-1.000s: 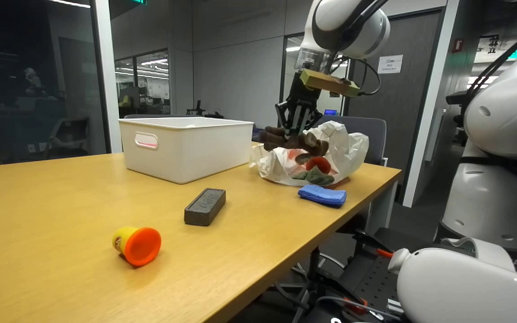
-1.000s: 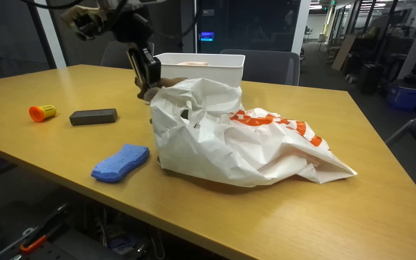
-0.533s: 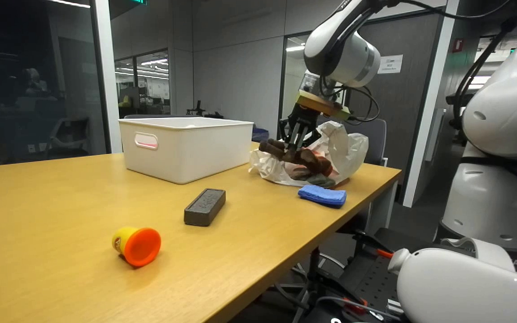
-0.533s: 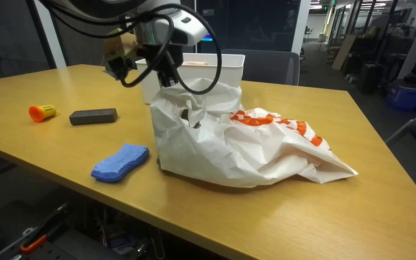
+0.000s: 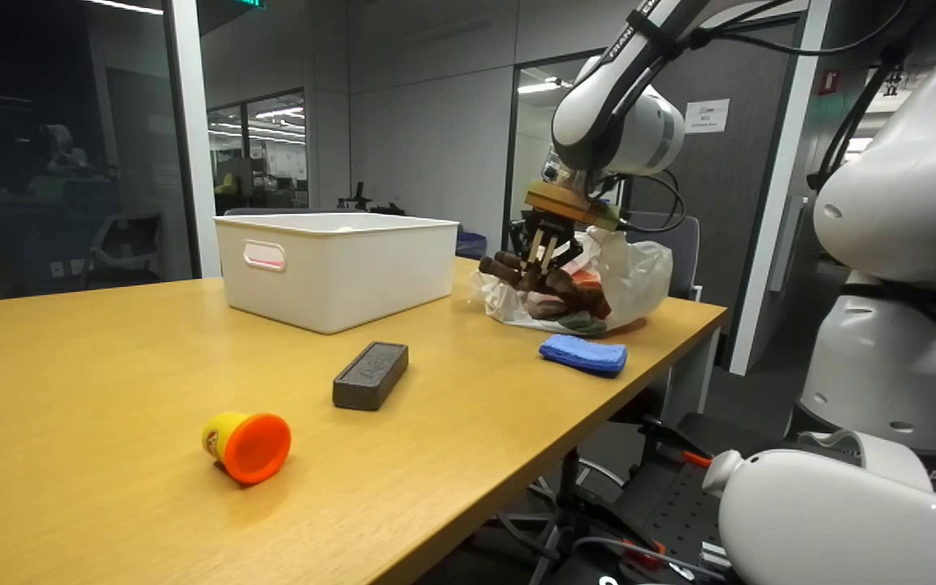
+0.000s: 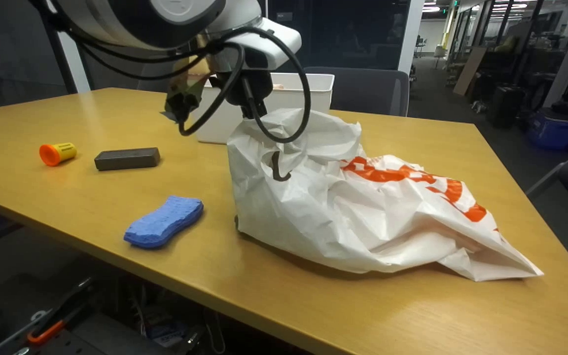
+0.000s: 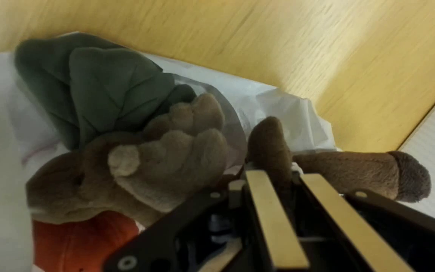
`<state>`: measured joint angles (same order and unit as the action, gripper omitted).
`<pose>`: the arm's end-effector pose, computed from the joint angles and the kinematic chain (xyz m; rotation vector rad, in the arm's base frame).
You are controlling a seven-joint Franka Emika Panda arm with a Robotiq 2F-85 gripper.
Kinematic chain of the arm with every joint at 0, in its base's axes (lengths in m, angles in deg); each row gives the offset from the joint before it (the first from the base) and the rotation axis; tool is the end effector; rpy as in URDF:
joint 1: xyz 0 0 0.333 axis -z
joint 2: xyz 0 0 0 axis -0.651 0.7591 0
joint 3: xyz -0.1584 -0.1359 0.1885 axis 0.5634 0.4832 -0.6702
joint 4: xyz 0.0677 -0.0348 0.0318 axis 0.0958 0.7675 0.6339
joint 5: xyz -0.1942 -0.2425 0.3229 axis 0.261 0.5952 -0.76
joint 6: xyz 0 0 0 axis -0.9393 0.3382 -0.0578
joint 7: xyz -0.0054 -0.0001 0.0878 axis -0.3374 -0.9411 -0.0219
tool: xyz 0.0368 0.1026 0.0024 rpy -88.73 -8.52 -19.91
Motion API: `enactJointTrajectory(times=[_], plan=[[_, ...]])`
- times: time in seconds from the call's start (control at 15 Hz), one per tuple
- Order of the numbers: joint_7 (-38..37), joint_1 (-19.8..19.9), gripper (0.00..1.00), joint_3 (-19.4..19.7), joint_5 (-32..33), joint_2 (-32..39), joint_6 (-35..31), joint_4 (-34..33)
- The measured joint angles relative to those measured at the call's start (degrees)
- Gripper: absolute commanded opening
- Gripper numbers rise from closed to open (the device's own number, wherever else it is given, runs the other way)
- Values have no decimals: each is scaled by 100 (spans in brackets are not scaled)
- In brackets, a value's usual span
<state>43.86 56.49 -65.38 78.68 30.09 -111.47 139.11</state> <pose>0.4507 -0.0810 0.2688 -2.6751 1.3424 -0.5535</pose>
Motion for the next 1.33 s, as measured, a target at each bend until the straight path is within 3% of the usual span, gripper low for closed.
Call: enactJointTrajectory(times=[0.07,0.2,0.6,0.73,1.07,1.2,1.33], plan=[[-445,314,39,-293,461,16,5,0],[-1112,596,47,-653,1098,18,113,0],[-1782,367,95,-913,1620,17,254,0],[-1910,304,100,-936,1712,14,282,-2],[-2049,142,100,-915,1726,13,328,-12],[-1826,-162,100,-778,1586,13,215,-31],[-1252,-739,100,-545,1103,0,105,-49]])
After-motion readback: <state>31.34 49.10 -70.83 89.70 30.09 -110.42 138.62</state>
